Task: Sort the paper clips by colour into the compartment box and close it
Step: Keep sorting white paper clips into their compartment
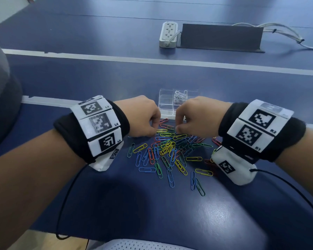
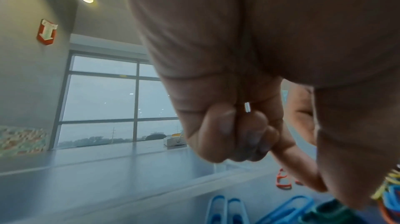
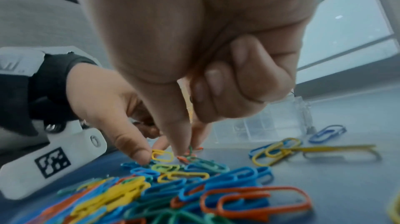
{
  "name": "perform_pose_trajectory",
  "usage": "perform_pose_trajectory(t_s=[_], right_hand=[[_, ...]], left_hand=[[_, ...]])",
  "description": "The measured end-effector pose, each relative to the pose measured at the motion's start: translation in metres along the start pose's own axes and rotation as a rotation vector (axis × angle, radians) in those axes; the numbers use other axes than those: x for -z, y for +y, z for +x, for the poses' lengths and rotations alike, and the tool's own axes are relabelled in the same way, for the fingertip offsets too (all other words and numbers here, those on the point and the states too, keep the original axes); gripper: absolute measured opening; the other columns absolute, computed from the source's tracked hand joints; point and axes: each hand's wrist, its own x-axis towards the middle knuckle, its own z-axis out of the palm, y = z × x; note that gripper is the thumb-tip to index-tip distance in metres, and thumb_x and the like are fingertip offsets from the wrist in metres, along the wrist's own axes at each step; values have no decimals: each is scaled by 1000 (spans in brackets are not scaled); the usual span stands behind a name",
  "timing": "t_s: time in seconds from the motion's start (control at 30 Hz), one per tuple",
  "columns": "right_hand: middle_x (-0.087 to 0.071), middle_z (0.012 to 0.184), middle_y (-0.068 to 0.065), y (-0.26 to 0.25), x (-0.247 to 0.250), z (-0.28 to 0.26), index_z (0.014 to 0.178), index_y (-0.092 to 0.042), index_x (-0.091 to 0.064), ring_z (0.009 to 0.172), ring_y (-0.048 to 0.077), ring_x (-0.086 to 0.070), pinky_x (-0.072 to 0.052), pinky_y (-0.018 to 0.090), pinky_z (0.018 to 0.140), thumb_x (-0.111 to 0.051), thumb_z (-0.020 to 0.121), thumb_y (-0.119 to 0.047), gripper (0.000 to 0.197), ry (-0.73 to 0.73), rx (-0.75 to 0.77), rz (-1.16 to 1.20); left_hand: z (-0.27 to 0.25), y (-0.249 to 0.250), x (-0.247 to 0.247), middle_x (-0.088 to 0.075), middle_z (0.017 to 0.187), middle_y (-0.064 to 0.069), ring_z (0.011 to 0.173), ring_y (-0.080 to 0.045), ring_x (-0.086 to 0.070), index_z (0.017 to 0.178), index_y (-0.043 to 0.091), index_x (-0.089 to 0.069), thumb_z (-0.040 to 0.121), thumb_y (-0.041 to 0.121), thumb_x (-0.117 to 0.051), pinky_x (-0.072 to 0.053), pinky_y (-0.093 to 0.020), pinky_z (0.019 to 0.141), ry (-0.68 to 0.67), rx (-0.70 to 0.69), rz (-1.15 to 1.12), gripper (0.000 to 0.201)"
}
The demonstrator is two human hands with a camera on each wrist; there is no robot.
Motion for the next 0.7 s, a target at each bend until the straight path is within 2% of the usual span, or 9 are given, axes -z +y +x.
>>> perform_pose_trajectory(t_s=[0.1,0.17,0.27,0.33,0.43,0.5,0.57,0.63,0.7], right_hand=[[-49,64,-10,3,4,-2,79,-23,-61,63,9,-47,-36,23,58,-56,85,-32,11,-30,-20,120],[-51,64,-8,5,6,-3,71,-25,-55,59,4,-44,-36,23,56,-54,83,-33,15,-56,-30,171],[-57,62,-4,8,9,-5,64,-21,-51,56,11,-51,-43,27,63,-55,74,-35,17,-91,-78,305],[-59,56,-2,10,10,-6,63,-18,-51,52,14,-54,-46,25,60,-57,70,-28,14,-98,-92,403],[-60,58,3,15,8,-6,67,-13,-54,52,18,-55,-48,24,56,-60,75,-6,12,-97,-87,544],[-62,69,12,17,7,-6,82,-12,-60,59,25,-55,-52,33,62,-58,77,4,16,-124,-77,639],[-64,77,16,19,7,-5,101,-12,-63,65,27,-58,-56,38,71,-56,81,5,28,-150,-75,663],[-65,78,14,18,7,-5,99,-13,-66,66,24,-59,-57,35,73,-52,84,5,27,-147,-81,678],[-64,74,8,19,8,-5,84,-14,-67,62,20,-59,-55,30,67,-45,87,2,28,-132,-95,677]], left_hand=[[-3,-1,2,-54,63,8,58,-4,-47,77,23,-63,78,20,-57,-39,-21,64,16,32,-79,6],[-3,-2,2,-53,61,9,56,0,-46,86,24,-66,79,17,-57,-38,-21,58,32,47,-103,13],[-3,-5,2,-46,59,8,56,-1,-42,97,24,-63,80,21,-62,-33,-23,61,53,59,-102,17],[-2,-7,1,-42,60,8,57,-1,-40,96,24,-63,79,27,-67,-33,-23,64,50,67,-81,18],[-2,-5,1,-42,62,10,62,-8,-43,90,25,-68,77,35,-70,-37,-23,66,11,68,-14,17],[-1,-2,1,-42,64,12,71,-13,-44,89,24,-70,77,36,-70,-39,-24,68,-10,55,26,17],[-1,-1,2,-42,61,12,67,-11,-42,87,23,-71,77,36,-70,-38,-24,67,-11,40,50,16],[-2,1,4,-41,58,11,59,-6,-40,83,23,-70,79,32,-67,-37,-23,65,-14,28,61,11],[-4,1,3,-42,57,11,60,-9,-43,76,23,-65,80,27,-61,-38,-24,65,-10,23,51,7]])
